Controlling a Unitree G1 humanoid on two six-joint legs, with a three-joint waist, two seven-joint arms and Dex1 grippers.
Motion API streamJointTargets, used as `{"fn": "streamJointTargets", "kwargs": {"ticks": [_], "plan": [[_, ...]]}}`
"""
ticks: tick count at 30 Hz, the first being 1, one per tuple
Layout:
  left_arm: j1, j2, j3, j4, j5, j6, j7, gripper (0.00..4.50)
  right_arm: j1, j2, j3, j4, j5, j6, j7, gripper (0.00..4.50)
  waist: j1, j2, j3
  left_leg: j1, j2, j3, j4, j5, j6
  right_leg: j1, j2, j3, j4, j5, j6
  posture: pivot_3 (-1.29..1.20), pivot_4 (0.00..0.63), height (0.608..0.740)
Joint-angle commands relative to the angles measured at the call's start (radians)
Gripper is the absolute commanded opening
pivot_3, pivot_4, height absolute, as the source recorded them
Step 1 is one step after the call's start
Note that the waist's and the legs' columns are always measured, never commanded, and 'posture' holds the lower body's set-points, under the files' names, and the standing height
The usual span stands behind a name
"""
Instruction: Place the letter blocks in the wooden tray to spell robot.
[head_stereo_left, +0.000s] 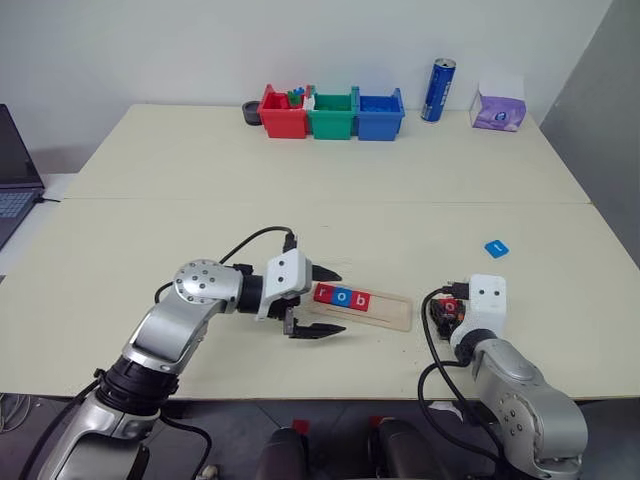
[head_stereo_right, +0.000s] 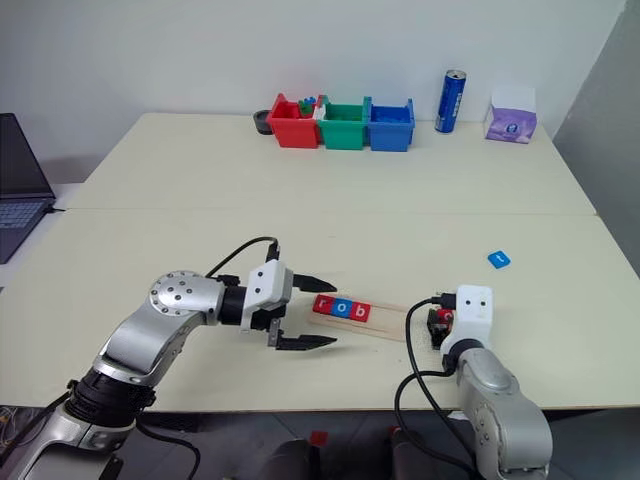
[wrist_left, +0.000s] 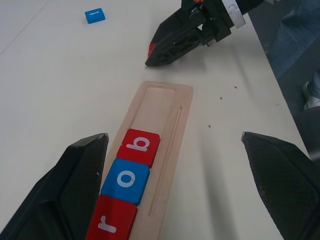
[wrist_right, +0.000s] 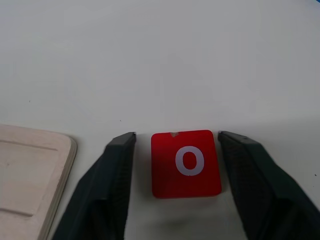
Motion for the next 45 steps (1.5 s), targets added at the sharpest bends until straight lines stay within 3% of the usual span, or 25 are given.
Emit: {"fn": "streamJointTargets", "kwargs": {"ticks": [1, 2, 6, 9, 14, 19, 22, 28, 38, 41, 45], "plan": [[-0.024, -0.012, 0.027, -0.04, -0.026, 0.02, 0.015, 4.5, -0.036, -0.016, -0.019, -0.064, 0.007, -0.019, 0.012, 4.3, -0.001, 0.0, 0.0, 0.0, 0.0, 0.0, 0.0, 0.0, 0.0, 0.0, 0.0, 0.0, 0.0, 0.0, 0.0, 0.0, 0.15, 0.74], [-0.025, -0.014, 0.026, -0.042, -0.027, 0.023, 0.016, 4.5, -0.048, -0.031, -0.028, -0.075, 0.007, -0.017, 0.018, 4.47, -0.001, 0.0, 0.0, 0.0, 0.0, 0.0, 0.0, 0.0, 0.0, 0.0, 0.0, 0.0, 0.0, 0.0, 0.0, 0.0, 0.15, 0.74], [-0.038, -0.03, 0.011, -0.041, -0.028, 0.03, 0.021, 4.5, -0.109, -0.182, -0.125, -0.09, 0.025, -0.029, 0.115, 4.47, 0.0, 0.0, 0.0, 0.0, 0.0, 0.0, 0.0, 0.0, 0.0, 0.0, 0.0, 0.0, 0.0, 0.0, 0.0, 0.0, 0.15, 0.74], [-0.055, -0.056, -0.005, -0.037, -0.024, 0.031, 0.019, 4.5, -0.163, -0.351, -0.238, -0.029, 0.137, -0.027, 0.308, 4.47, 0.001, 0.0, 0.0, 0.0, -0.001, 0.0, 0.0, 0.0, 0.0, 0.0, -0.001, 0.0, 0.0, 0.001, -0.001, 0.0, 0.15, 0.74], [-0.075, -0.086, -0.02, -0.02, -0.014, 0.026, 0.012, 4.5, -0.049, -0.745, -0.187, 0.049, 0.217, -0.272, 0.764, 4.47, 0.001, 0.0, 0.001, 0.0, -0.001, 0.0, -0.001, 0.0, 0.001, 0.001, 0.0, 0.0, -0.003, 0.002, -0.004, 0.0, 0.15, 0.74], [-0.083, -0.088, -0.023, 0.002, -0.002, 0.01, 0.005, 4.5, -0.011, -0.972, -0.072, 0.162, 0.218, -0.411, 1.023, 4.47, -0.005, -0.001, 0.001, 0.0, 0.0, 0.0, -0.001, -0.001, 0.001, 0.001, 0.002, 0.001, -0.004, 0.003, -0.004, 0.0, 0.15, 0.74], [-0.079, -0.091, -0.024, -0.004, 0.002, 0.01, 0.008, 4.5, -0.061, -1.009, 0.026, 0.26, 0.154, -0.519, 1.075, 4.47, -0.004, -0.001, 0.001, 0.0, 0.0, 0.0, 0.0, -0.001, 0.001, 0.002, 0.002, 0.0, -0.003, 0.003, -0.004, 0.0, 0.15, 0.74], [-0.065, -0.085, -0.019, -0.028, 0.001, 0.022, 0.014, 4.5, -0.204, -0.98, 0.182, 0.457, 0.05, -0.696, 1.125, 4.47, 0.0, -0.001, 0.001, 0.0, 0.0, 0.0, 0.001, 0.0, 0.001, 0.002, 0.001, 0.0, -0.003, 0.003, -0.003, 0.0, 0.15, 0.74], [-0.06, -0.071, -0.013, -0.036, 0.002, 0.028, 0.019, 4.5, -0.37, -0.928, 0.294, 0.684, -0.033, -0.812, 1.221, 4.47, 0.001, -0.001, 0.002, 0.0, -0.001, 0.0, 0.002, 0.0, 0.001, 0.002, 0.0, 0.0, -0.003, 0.003, -0.004, 0.0, 0.15, 0.74], [-0.058, -0.065, -0.008, -0.035, 0.003, 0.028, 0.021, 4.5, -0.392, -0.928, 0.301, 0.708, -0.024, -0.8, 1.268, 3.93, 0.002, -0.001, 0.002, 0.0, -0.001, 0.0, 0.002, 0.0, 0.001, 0.002, 0.0, 0.0, -0.002, 0.003, -0.004, 0.0, 0.15, 0.74], [-0.048, -0.05, 0.005, -0.029, 0.001, 0.027, 0.024, 4.5, -0.404, -0.925, 0.289, 0.701, 0.0, -0.754, 1.304, 2.51, 0.002, -0.001, 0.002, 0.0, -0.001, 0.0, 0.002, 0.0, 0.001, 0.002, 0.0, 0.0, -0.002, 0.003, -0.004, 0.0, 0.15, 0.74]]}}
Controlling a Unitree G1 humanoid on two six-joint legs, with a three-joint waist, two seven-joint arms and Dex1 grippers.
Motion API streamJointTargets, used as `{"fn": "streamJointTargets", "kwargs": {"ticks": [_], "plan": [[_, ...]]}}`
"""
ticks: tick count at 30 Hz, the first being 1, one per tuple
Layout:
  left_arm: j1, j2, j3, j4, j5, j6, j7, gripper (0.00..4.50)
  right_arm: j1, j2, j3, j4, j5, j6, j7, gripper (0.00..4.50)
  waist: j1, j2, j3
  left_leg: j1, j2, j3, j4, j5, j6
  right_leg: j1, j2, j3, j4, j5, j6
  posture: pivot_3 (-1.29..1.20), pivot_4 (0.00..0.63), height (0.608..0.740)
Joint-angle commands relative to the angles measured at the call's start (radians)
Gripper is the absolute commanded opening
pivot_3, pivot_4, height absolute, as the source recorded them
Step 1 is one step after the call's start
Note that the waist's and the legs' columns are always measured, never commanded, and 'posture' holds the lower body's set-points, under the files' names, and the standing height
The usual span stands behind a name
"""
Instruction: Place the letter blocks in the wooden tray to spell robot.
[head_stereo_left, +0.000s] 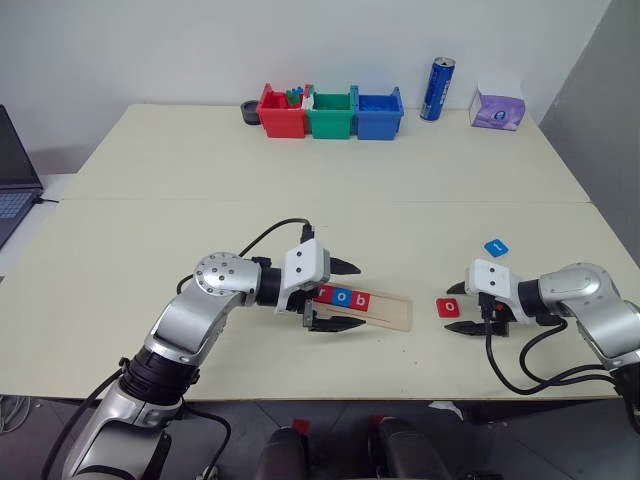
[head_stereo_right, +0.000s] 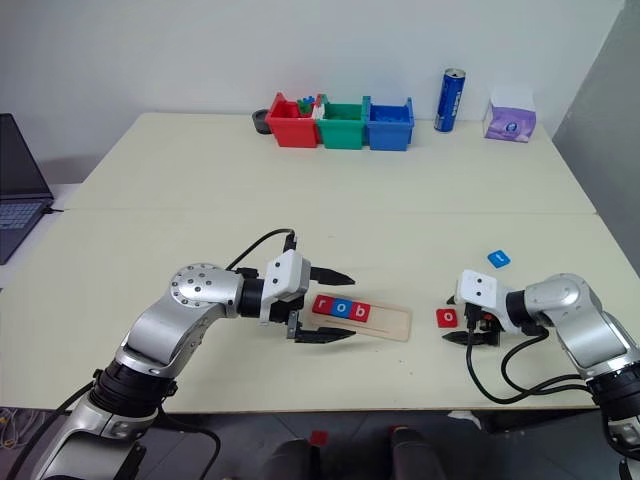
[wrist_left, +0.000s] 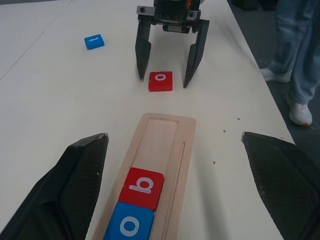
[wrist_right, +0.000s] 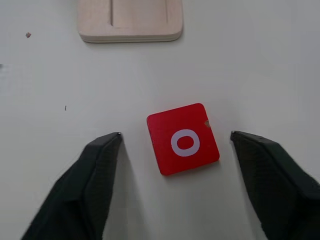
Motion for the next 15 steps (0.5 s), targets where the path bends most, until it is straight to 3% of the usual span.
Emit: {"fn": "streamJointTargets", "kwargs": {"ticks": [1, 3, 11, 15], "plan": [[0.009, 0.023, 0.039, -0.023, -0.005, -0.009, 0.008, 4.5, -0.023, 0.002, -0.022, -0.016, 0.027, 0.04, 0.029, 2.02, 0.0, 0.0, 0.0, 0.0, 0.0, 0.0, 0.0, 0.0, 0.0, 0.0, 0.0, 0.0, 0.0, 0.0, 0.0, 0.0, 0.15, 0.74], [0.02, 0.04, 0.053, -0.014, -0.004, -0.016, 0.008, 4.5, -0.022, 0.001, -0.035, -0.036, 0.041, 0.065, 0.028, 1.48, -0.001, 0.0, 0.0, 0.0, 0.0, 0.0, 0.0, 0.0, 0.0, 0.0, 0.0, 0.0, 0.001, 0.0, 0.0, 0.0, 0.15, 0.74], [0.092, 0.117, 0.127, 0.01, -0.012, -0.039, -0.005, 4.5, 0.015, -0.006, -0.112, -0.284, 0.109, 0.275, -0.053, 1.45, -0.001, 0.0, 0.0, 0.001, 0.0, 0.0, 0.0, 0.0, 0.0, 0.0, 0.0, 0.0, 0.002, 0.0, 0.0, 0.0, 0.15, 0.74], [0.109, 0.131, 0.133, 0.024, -0.005, -0.07, -0.015, 4.5, -0.001, 0.04, -0.072, -0.396, 0.12, 0.376, -0.121, 1.45, 0.0, 0.0, 0.0, 0.001, 0.0, -0.001, 0.0, 0.0, 0.0, 0.0, 0.0, -0.001, 0.002, 0.0, 0.0, 0.0, 0.15, 0.74]]}}
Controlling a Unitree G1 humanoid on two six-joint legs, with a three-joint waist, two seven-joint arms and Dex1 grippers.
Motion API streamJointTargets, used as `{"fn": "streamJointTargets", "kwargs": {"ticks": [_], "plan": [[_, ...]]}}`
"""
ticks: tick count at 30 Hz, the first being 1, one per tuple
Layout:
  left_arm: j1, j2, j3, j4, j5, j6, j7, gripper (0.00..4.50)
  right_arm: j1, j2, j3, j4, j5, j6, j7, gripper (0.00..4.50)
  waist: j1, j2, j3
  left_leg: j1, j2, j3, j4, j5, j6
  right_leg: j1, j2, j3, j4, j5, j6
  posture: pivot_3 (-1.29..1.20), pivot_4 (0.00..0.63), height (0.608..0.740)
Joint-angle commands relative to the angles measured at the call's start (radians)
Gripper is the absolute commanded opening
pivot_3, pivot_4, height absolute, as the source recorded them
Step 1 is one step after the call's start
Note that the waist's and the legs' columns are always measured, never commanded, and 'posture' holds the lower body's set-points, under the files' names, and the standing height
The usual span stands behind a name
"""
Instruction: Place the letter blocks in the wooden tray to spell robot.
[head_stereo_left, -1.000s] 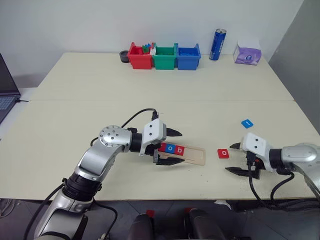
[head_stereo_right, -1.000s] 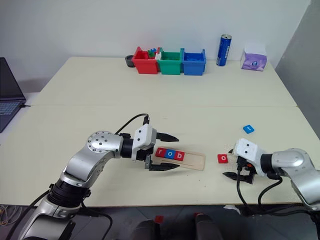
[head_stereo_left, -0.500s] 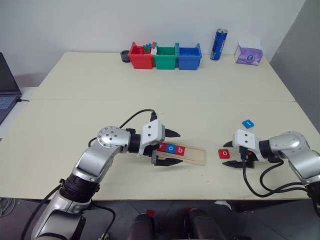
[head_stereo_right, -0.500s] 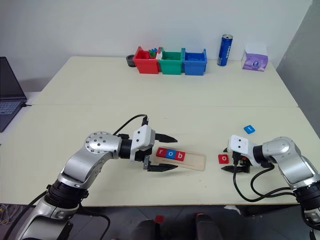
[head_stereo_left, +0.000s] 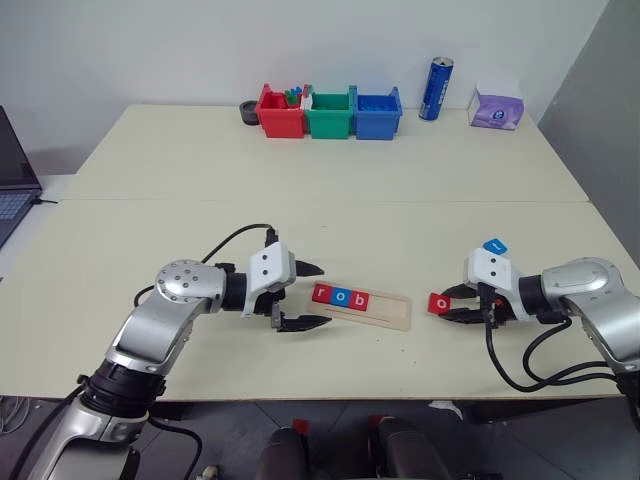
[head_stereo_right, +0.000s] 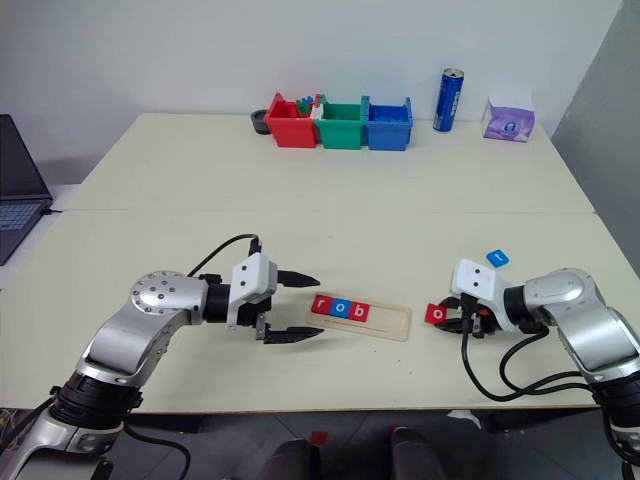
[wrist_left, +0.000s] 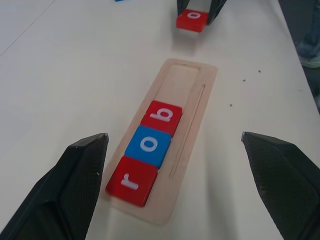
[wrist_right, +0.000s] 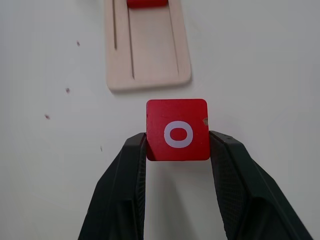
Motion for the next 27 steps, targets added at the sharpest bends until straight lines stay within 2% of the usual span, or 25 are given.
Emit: {"fn": "streamJointTargets", "kwargs": {"ticks": [1, 6, 11, 27], "plan": [[0.005, 0.01, 0.02, -0.009, -0.004, -0.039, -0.013, 4.5, -0.023, 0.044, 0.028, -0.082, 0.002, 0.065, -0.066, 1.45, 0.0, 0.0, 0.0, 0.0, 0.0, 0.0, 0.0, 0.0, 0.0, 0.0, 0.0, 0.0, 0.0, 0.0, 0.0, 0.0, 0.15, 0.74], [0.008, 0.003, 0.014, -0.005, 0.003, -0.054, -0.007, 4.5, -0.049, 0.133, 0.119, -0.075, -0.051, 0.09, -0.153, 1.45, 0.0, 0.0, 0.0, 0.0, 0.0, 0.0, 0.0, 0.0, 0.0, 0.0, 0.0, 0.0, 0.0, 0.0, 0.0, 0.0, 0.15, 0.74], [0.009, 0.003, 0.014, -0.003, 0.005, -0.06, -0.007, 4.5, -0.091, 0.187, 0.172, -0.05, -0.069, 0.094, -0.179, 1.45, -0.001, 0.0, 0.0, 0.0, 0.0, 0.0, 0.0, 0.0, 0.0, 0.0, 0.0, 0.0, 0.0, 0.0, 0.0, 0.0, 0.15, 0.74], [0.025, 0.019, 0.027, -0.009, 0.008, -0.068, -0.001, 4.5, -0.185, 0.205, 0.257, 0.038, -0.088, 0.095, -0.137, 1.45, -0.001, 0.0, 0.0, -0.001, 0.0, 0.0, 0.0, 0.0, 0.0, -0.001, 0.0, 0.0, 0.0, 0.0, 0.0, 0.0, 0.15, 0.74]]}}
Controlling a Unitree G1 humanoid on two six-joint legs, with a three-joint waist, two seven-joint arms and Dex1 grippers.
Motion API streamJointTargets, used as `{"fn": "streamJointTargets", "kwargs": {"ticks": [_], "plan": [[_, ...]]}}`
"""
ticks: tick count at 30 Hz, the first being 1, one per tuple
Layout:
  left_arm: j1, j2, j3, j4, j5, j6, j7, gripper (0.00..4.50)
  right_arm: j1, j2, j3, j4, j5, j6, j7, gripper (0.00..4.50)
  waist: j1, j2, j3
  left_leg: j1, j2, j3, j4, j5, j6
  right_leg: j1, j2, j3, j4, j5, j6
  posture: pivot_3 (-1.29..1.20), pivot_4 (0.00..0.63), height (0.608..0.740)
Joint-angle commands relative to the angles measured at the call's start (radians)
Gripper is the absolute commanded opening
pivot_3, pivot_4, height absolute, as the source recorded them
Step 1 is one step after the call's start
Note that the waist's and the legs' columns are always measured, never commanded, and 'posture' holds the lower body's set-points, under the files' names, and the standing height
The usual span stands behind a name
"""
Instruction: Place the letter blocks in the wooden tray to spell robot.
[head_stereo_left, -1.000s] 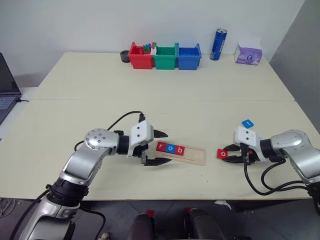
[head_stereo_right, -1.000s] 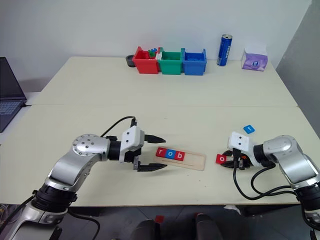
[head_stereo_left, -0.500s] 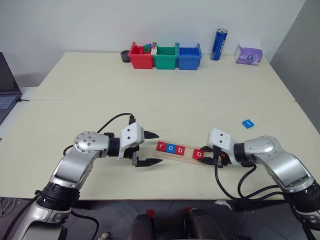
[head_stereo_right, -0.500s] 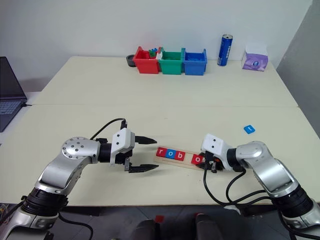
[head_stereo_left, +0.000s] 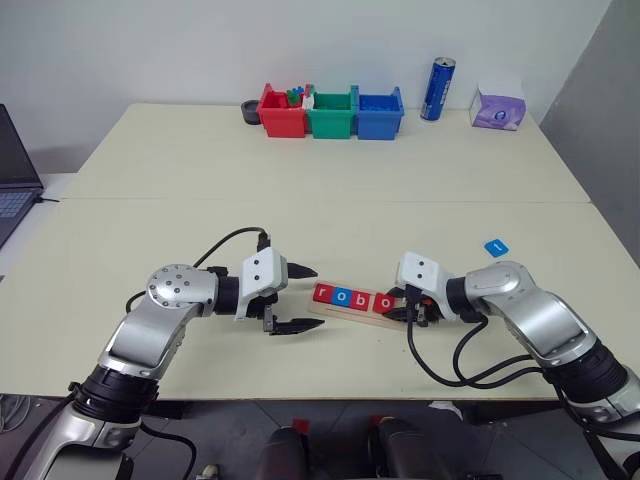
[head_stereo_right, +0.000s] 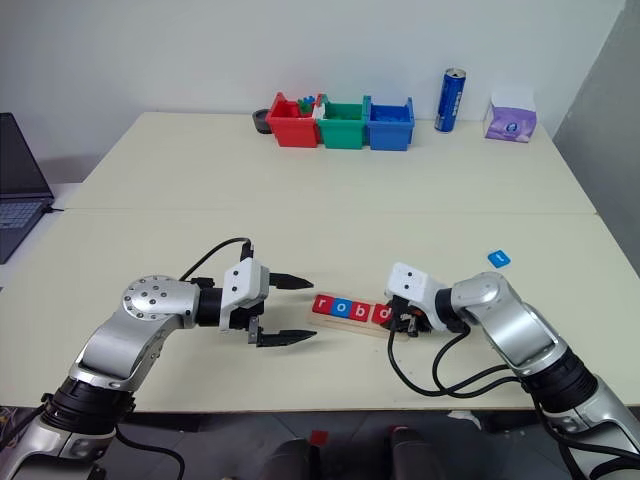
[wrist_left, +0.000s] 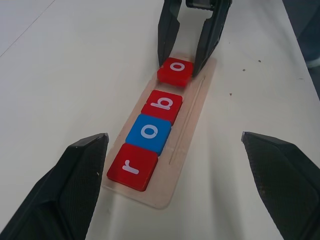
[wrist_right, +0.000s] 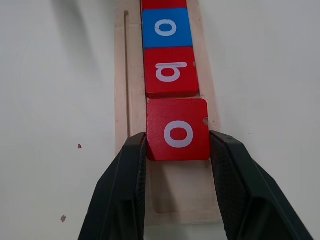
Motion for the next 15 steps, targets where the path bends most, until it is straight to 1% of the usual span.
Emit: {"fn": "streamJointTargets", "kwargs": {"ticks": [1, 6, 14, 15], "plan": [[0.004, 0.013, 0.027, -0.015, 0.002, -0.015, 0.008, 4.5, -0.027, -0.004, 0.001, -0.016, 0.0, -0.001, 0.018, 1.45, 0.0, 0.0, 0.0, 0.0, 0.0, 0.0, 0.0, 0.0, 0.0, 0.0, 0.0, 0.0, 0.0, 0.0, 0.0, 0.0, 0.15, 0.74], [0.006, 0.01, 0.023, -0.013, 0.005, -0.019, 0.016, 4.5, -0.035, -0.003, 0.006, -0.01, -0.003, 0.002, 0.023, 1.45, 0.0, 0.0, 0.0, 0.0, 0.0, 0.0, 0.0, 0.0, 0.0, 0.0, 0.0, 0.0, 0.0, 0.0, 0.0, 0.0, 0.15, 0.74], [0.007, 0.003, 0.02, -0.016, 0.008, -0.019, 0.021, 4.5, -0.05, 0.007, -0.003, -0.005, -0.002, -0.001, 0.022, 4.26, 0.0, 0.0, 0.0, 0.0, 0.0, 0.0, 0.0, 0.0, 0.0, 0.0, 0.0, 0.0, 0.0, 0.0, 0.0, 0.0, 0.15, 0.74], [0.006, 0.003, 0.021, -0.016, 0.009, -0.018, 0.021, 4.5, -0.053, 0.008, -0.012, -0.011, 0.005, 0.006, 0.023, 4.47, 0.0, 0.0, 0.0, 0.0, 0.0, 0.0, 0.0, 0.0, 0.0, 0.0, 0.0, 0.0, 0.0, 0.0, 0.0, 0.0, 0.15, 0.74]]}}
